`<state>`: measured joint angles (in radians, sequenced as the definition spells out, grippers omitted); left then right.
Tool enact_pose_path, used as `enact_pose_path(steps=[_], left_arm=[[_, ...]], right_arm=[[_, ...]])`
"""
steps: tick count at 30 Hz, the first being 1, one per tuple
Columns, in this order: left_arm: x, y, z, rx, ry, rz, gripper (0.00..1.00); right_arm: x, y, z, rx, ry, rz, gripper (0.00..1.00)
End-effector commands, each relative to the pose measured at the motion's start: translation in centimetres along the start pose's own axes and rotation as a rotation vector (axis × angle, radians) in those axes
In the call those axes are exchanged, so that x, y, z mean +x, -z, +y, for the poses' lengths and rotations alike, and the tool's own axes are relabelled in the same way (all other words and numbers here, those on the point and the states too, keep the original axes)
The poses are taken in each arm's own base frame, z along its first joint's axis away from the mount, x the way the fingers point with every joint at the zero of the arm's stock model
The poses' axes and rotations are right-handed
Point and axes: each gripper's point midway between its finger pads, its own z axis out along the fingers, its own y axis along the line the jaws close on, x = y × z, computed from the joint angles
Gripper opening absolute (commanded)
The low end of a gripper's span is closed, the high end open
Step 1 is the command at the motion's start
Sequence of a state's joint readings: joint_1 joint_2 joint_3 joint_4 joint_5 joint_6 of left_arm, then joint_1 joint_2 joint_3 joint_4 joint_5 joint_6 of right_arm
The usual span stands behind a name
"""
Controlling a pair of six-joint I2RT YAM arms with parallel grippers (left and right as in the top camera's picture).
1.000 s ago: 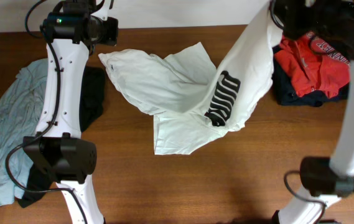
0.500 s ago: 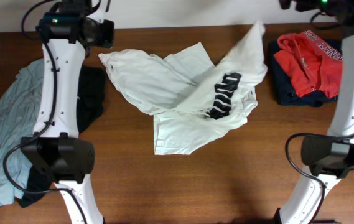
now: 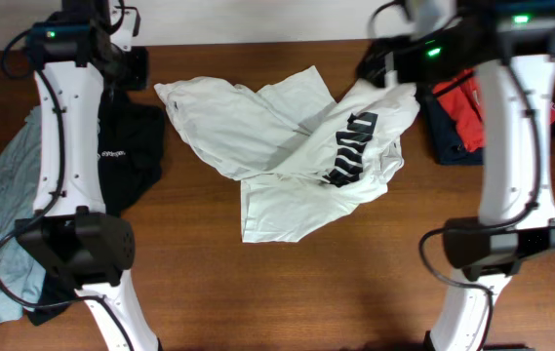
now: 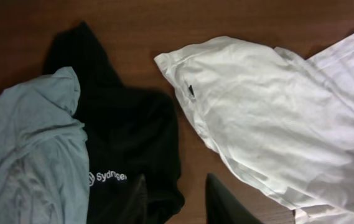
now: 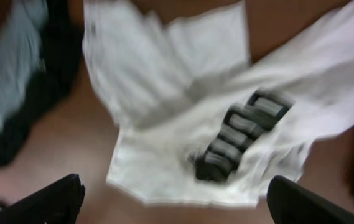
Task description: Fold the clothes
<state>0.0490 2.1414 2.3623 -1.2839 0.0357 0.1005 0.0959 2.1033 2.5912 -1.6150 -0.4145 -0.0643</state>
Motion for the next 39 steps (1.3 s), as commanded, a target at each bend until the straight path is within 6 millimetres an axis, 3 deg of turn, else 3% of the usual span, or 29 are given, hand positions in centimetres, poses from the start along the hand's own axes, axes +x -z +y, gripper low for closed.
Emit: enact_pose_path(steps=[1,4,10,17,20,27,39], left_arm=[[-0.6,1.9,0.8,0.084,0.068,-0.052,0.41],[-0.6,1.8,1.2,0.089,0.079,-0.052,0.47],[-1.0,1.7,1.4,0.083,0.077,-0.069,0.49],[-1.7,1.7,2.2,0.043,0.075,-0.098,0.55],[-1.8,1.4,2.2,0.043,0.075,-0.099,0.56],[-1.7,0.9,2.2,0.044,0.076,-0.091,0.56],[-1.6,0.9,2.3,0.040,0.077,-0.083,0.56]], right_arm=[[2.6,-1.4,2.5,0.066,0.070,0.106,0.98],[5.3,-4.8,5.0,0.052,0.076,0.234,0.98],[10.8,-12.5,8.0,0.137,0.052,0.405,0.99],[16.8,-18.7,11.2,0.230,0.046,0.464,1.00],[18.8,-21.4,12.7,0.248,0.085,0.440,0.95],[21.1,-24.1,13.4,0.305,0.163,0.385,0.89],[21.2,-26.8,13.9,0.249,0.196,0.332,0.81]])
